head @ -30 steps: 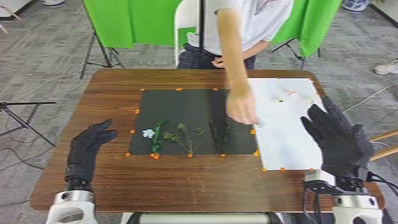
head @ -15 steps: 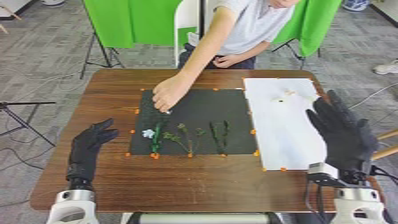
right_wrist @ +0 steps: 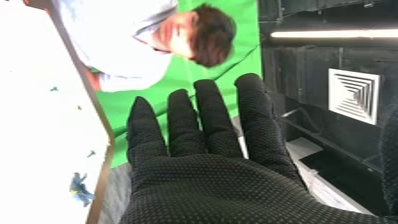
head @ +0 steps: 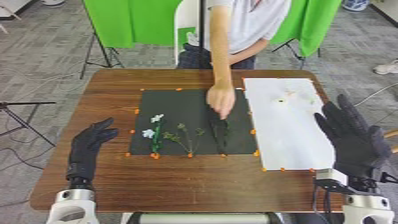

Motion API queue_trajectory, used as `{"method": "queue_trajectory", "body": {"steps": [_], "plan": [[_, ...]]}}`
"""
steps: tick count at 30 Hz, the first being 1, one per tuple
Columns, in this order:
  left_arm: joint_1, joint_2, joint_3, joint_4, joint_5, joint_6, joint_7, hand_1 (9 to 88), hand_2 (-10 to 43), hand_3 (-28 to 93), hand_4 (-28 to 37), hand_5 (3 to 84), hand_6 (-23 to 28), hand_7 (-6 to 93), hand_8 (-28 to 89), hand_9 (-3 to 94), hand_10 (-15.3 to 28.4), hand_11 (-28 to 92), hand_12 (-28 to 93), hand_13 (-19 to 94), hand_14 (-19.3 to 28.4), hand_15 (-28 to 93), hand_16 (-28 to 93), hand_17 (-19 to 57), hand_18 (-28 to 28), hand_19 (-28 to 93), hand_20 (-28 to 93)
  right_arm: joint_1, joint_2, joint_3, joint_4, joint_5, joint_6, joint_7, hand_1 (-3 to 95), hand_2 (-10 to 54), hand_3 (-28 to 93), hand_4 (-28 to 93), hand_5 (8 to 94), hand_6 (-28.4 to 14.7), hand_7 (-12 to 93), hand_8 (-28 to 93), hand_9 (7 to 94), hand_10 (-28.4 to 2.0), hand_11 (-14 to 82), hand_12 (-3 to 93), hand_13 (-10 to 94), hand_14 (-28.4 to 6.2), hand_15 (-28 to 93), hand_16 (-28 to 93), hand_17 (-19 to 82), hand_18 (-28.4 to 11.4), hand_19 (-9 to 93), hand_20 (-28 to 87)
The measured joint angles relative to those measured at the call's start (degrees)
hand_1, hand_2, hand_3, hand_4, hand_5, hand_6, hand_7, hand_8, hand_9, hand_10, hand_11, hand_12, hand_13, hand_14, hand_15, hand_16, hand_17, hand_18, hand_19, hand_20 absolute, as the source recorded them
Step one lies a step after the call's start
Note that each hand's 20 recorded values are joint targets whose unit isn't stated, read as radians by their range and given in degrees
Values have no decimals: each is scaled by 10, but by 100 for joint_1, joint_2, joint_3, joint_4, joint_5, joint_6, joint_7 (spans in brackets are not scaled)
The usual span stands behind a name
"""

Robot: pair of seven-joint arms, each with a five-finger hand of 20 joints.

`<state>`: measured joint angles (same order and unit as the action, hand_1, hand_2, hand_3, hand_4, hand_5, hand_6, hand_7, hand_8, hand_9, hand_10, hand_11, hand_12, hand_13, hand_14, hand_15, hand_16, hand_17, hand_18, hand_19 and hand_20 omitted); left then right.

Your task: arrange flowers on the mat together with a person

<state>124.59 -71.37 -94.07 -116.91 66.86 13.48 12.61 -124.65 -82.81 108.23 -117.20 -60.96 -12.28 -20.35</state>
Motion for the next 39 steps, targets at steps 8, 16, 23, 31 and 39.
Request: {"method": "queue_trajectory", "body": {"steps": [8,16,23,31,39], "plan": [[-22,0,0,5,0,-2,-4,197,105,644,-283,500,38,153,-66,523,159,235,140,406,185,229,-20,93,115,101,166,73,66,-188,5,-2,235,-1,28,-26,772,-204,354,-2,82,-84,341,-139,27,84,231,-95,79,14,140,-121,8,207],[-17,0,0,4,0,-2,-4,196,105,644,-283,500,38,153,-67,523,159,235,140,406,184,229,-19,93,115,101,166,243,297,-378,6,-146,755,48,103,-61,751,-193,382,-14,98,-85,371,-152,37,112,274,-112,104,39,184,-126,37,251],[-16,0,0,3,0,-1,-2,196,105,644,-283,499,37,153,-66,522,159,234,140,405,184,227,-20,93,115,102,166,582,877,-410,-3,-1534,1797,439,151,-94,713,-185,394,-32,95,-83,393,-158,41,137,356,-145,123,109,223,-150,166,302],[-10,0,-3,0,0,1,-2,198,106,641,-283,499,38,151,-67,521,159,234,140,405,184,225,-19,93,115,101,166,1432,1781,-524,114,-3724,2423,2298,194,-95,662,-188,456,-40,97,-81,496,-171,110,196,559,-162,227,217,318,-177,401,362],[-10,20,-7,-5,1,1,-8,197,105,644,-283,499,38,150,-66,521,158,233,140,404,183,224,-18,93,115,100,166,2124,2663,-807,544,-5973,1823,3549,248,-95,636,-208,530,-30,107,-83,598,-177,193,234,677,-148,396,231,370,-212,641,408]]}}
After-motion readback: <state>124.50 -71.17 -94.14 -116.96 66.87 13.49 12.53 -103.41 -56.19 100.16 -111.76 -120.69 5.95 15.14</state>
